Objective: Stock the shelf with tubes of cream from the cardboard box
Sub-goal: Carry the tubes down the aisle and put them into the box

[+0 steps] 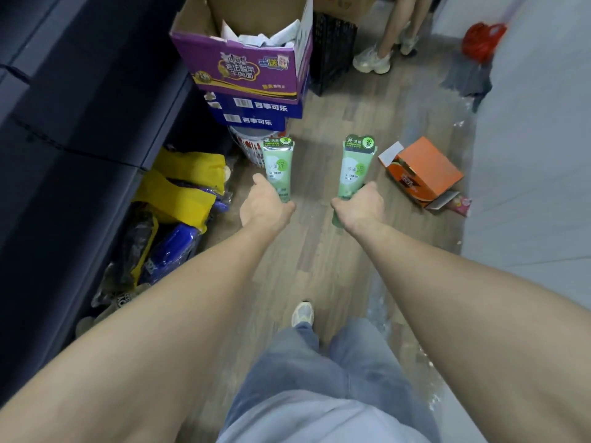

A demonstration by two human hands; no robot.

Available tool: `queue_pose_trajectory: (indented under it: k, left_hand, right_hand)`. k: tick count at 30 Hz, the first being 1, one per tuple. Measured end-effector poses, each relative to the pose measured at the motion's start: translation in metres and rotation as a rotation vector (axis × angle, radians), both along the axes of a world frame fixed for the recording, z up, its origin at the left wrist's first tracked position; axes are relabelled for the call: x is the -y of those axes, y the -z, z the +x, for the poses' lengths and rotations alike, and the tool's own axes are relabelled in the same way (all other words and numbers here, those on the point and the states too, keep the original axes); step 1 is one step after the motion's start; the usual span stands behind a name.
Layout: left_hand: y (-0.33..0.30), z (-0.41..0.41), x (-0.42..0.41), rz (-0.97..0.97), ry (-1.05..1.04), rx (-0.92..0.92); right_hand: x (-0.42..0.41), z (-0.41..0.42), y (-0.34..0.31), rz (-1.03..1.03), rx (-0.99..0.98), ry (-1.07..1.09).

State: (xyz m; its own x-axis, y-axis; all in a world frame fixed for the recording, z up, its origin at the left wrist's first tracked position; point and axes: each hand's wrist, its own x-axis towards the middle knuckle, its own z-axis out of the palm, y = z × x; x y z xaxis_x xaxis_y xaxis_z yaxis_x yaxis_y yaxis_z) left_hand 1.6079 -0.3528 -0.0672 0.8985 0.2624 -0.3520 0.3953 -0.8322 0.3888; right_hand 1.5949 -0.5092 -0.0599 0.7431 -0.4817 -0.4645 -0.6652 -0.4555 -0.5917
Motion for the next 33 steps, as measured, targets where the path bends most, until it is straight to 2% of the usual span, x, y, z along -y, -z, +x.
queue_pose_trajectory:
  k: [7, 21, 33]
  left_hand:
    - [0.000, 0.082, 0.014, -0.023, -0.058, -0.010]
    - [0.001, 0.205, 0.010, -0.002, -0.375, -0.034]
    - [0.005, 0.312, -0.044, -0.044, -0.521, -0.027]
  right_hand:
    - [0.013, 0.095, 0.004, -0.057, -0.029, -0.080]
    - [0.013, 0.266, 0.012, -0.059, -0.032, -0.348]
    - [-0.050, 0.399, 0.018, -0.091, 0.000, -0.521]
